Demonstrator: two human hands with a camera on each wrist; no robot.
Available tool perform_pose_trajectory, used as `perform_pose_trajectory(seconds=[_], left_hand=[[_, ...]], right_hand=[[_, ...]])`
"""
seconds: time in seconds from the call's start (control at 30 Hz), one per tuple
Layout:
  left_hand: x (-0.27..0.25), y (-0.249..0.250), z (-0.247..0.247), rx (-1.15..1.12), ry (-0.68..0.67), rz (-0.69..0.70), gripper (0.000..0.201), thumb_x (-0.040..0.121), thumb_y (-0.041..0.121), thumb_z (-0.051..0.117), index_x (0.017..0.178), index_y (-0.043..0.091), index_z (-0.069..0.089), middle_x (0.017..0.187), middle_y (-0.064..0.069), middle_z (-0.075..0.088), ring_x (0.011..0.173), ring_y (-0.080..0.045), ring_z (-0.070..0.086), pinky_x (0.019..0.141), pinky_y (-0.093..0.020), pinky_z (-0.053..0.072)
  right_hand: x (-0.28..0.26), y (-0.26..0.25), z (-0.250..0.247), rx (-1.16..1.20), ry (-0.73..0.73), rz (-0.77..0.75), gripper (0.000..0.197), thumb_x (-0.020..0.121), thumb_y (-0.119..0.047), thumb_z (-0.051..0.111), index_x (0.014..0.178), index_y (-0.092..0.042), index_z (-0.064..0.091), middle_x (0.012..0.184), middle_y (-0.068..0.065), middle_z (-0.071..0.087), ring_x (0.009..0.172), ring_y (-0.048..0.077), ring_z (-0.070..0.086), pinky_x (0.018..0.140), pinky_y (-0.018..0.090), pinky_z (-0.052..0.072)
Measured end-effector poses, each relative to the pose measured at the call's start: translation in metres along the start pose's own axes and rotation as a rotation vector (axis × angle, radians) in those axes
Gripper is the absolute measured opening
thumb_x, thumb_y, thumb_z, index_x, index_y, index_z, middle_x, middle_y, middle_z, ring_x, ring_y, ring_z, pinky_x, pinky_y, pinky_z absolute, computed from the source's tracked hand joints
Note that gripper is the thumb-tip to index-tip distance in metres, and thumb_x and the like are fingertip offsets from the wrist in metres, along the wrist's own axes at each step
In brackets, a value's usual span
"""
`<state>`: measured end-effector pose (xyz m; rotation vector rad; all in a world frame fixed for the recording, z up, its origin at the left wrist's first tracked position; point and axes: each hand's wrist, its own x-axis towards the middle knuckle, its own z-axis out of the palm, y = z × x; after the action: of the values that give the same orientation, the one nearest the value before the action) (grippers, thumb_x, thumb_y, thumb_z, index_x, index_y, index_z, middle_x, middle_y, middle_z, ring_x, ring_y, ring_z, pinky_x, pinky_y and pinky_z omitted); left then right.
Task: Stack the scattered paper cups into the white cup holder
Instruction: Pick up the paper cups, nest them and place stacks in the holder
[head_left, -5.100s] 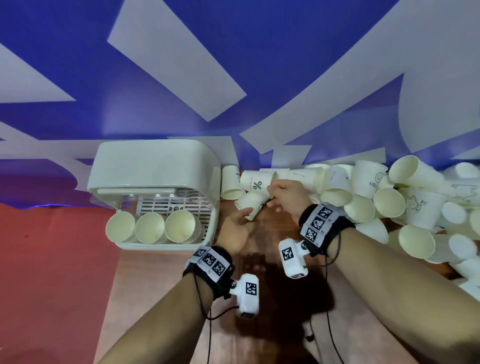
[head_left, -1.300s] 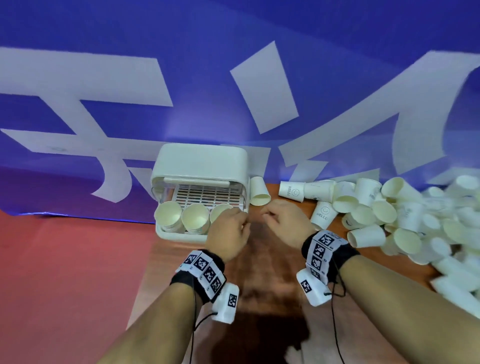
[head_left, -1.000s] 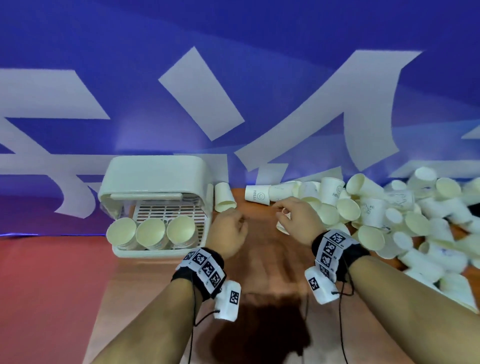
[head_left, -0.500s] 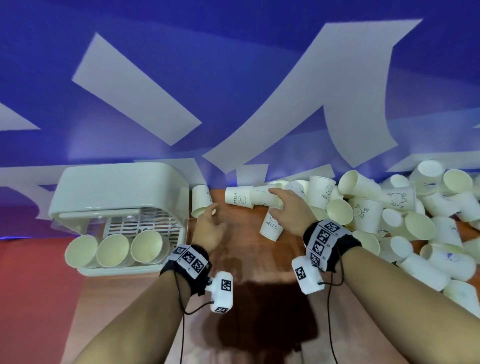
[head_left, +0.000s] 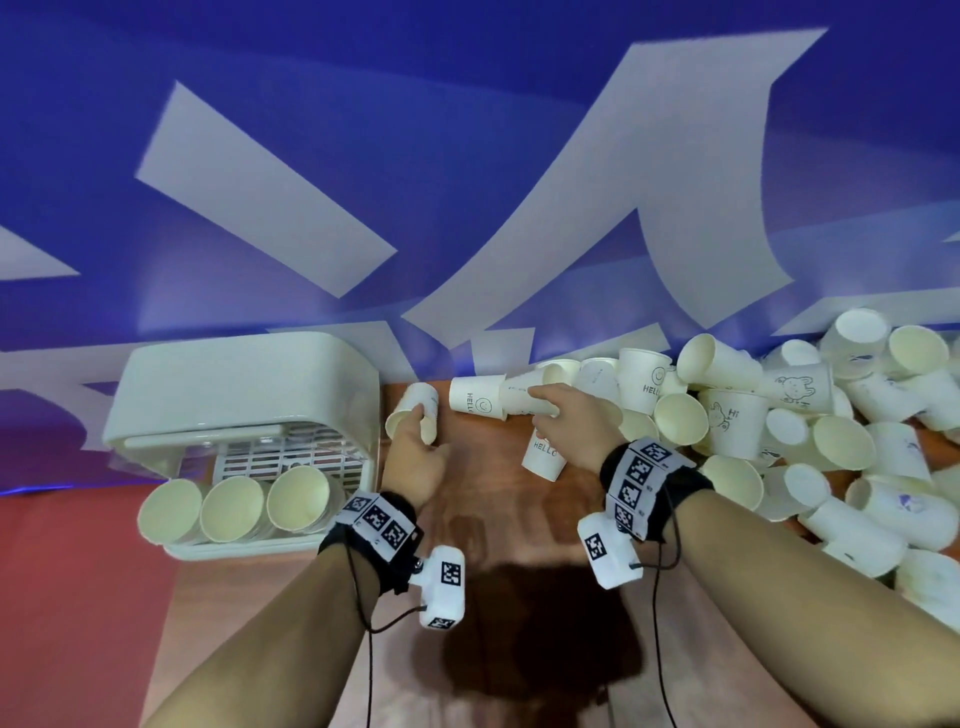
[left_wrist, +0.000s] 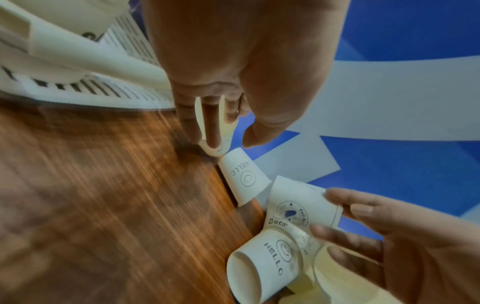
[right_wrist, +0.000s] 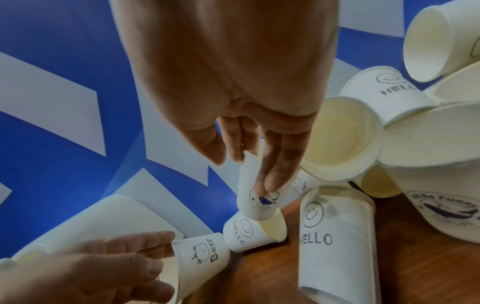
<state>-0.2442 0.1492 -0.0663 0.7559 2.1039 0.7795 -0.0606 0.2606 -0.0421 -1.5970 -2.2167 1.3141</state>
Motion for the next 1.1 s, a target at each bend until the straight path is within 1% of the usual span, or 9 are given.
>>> perform_pose_trajectory(seconds=[0.07,0.17,0.23,0.47,0.53,0.7,0.8,0.9,1.1], left_hand=[[-0.005,-0.002,-0.005,0.072,0.038,0.046,0.067,0.085,0.007,0.064,0.146,0.009,0.037,0.144,-0.011,0.046,0.128,-0.025,0.047,0.098,-0.018,0.033],[-0.019,0.000,-0.015,0.123,0.120,0.117,0.057,0.082,0.012,0.066,0.137,0.009,0.050,0.134,-0.012,0.056,0.120,-0.027,0.055,0.100,-0.030,0.041],[-0.028,0.003,-0.024,0.146,0.188,0.177,0.048,0.082,0.012,0.066,0.129,0.009,0.057,0.125,-0.012,0.062,0.113,-0.027,0.059,0.096,-0.031,0.044],[-0.064,-0.002,-0.064,0.183,0.282,0.266,0.010,0.084,0.017,0.064,0.092,0.023,0.065,0.088,0.000,0.069,0.082,-0.023,0.063,0.074,-0.031,0.047],[-0.075,-0.005,-0.075,0.167,0.276,0.297,0.013,0.083,0.016,0.064,0.093,0.024,0.061,0.086,0.005,0.066,0.082,-0.020,0.061,0.074,-0.031,0.046],[-0.101,-0.019,-0.113,0.164,0.277,0.343,0.027,0.083,0.018,0.064,0.110,0.024,0.062,0.086,0.011,0.064,0.079,-0.015,0.060,0.074,-0.029,0.044],[-0.112,-0.031,-0.141,0.154,0.312,0.350,0.018,0.083,0.020,0.063,0.100,0.024,0.066,0.083,0.013,0.063,0.076,-0.012,0.060,0.070,-0.025,0.040],[-0.121,-0.045,-0.169,0.110,0.339,0.361,0.010,0.082,0.020,0.062,0.089,0.027,0.065,0.081,0.012,0.066,0.071,-0.013,0.062,0.068,-0.030,0.048],[-0.130,-0.085,-0.222,0.044,0.457,0.344,0.008,0.083,0.016,0.061,0.081,0.021,0.065,0.076,0.007,0.066,0.068,-0.015,0.061,0.066,-0.032,0.050]], right_hand=[[-0.007,-0.006,-0.003,0.007,0.032,-0.015,0.040,0.090,-0.016,0.057,0.130,-0.020,0.059,0.131,-0.004,0.059,0.116,0.014,0.055,0.089,0.017,0.036],[-0.019,-0.017,-0.006,0.016,0.060,-0.024,0.033,0.088,-0.022,0.057,0.120,-0.029,0.065,0.121,-0.010,0.064,0.110,0.011,0.058,0.093,0.026,0.043],[-0.027,-0.025,-0.007,0.046,0.088,-0.043,0.031,0.085,-0.021,0.056,0.111,-0.032,0.068,0.111,-0.012,0.066,0.103,0.011,0.061,0.094,0.035,0.048],[-0.061,-0.060,-0.005,0.111,0.184,-0.160,0.017,0.086,-0.013,0.055,0.086,-0.025,0.066,0.086,-0.014,0.064,0.082,0.010,0.060,0.072,0.022,0.044],[-0.070,-0.070,-0.001,0.123,0.207,-0.195,0.005,0.087,-0.019,0.059,0.084,-0.022,0.059,0.083,-0.008,0.063,0.076,0.012,0.058,0.069,0.025,0.044],[-0.088,-0.104,0.022,0.159,0.197,-0.272,0.012,0.091,-0.029,0.061,0.096,-0.023,0.052,0.081,-0.002,0.059,0.074,0.013,0.057,0.069,0.028,0.045],[-0.097,-0.124,0.041,0.140,0.184,-0.331,0.009,0.093,-0.029,0.056,0.086,-0.023,0.056,0.073,0.000,0.061,0.067,0.014,0.055,0.067,0.032,0.046],[-0.104,-0.142,0.059,0.105,0.154,-0.365,0.015,0.096,-0.030,0.052,0.084,-0.022,0.058,0.077,0.001,0.065,0.075,0.020,0.061,0.071,0.035,0.049],[-0.116,-0.175,0.096,0.018,0.089,-0.413,0.020,0.096,-0.031,0.053,0.079,-0.023,0.058,0.074,-0.002,0.063,0.073,0.017,0.058,0.068,0.032,0.045]])
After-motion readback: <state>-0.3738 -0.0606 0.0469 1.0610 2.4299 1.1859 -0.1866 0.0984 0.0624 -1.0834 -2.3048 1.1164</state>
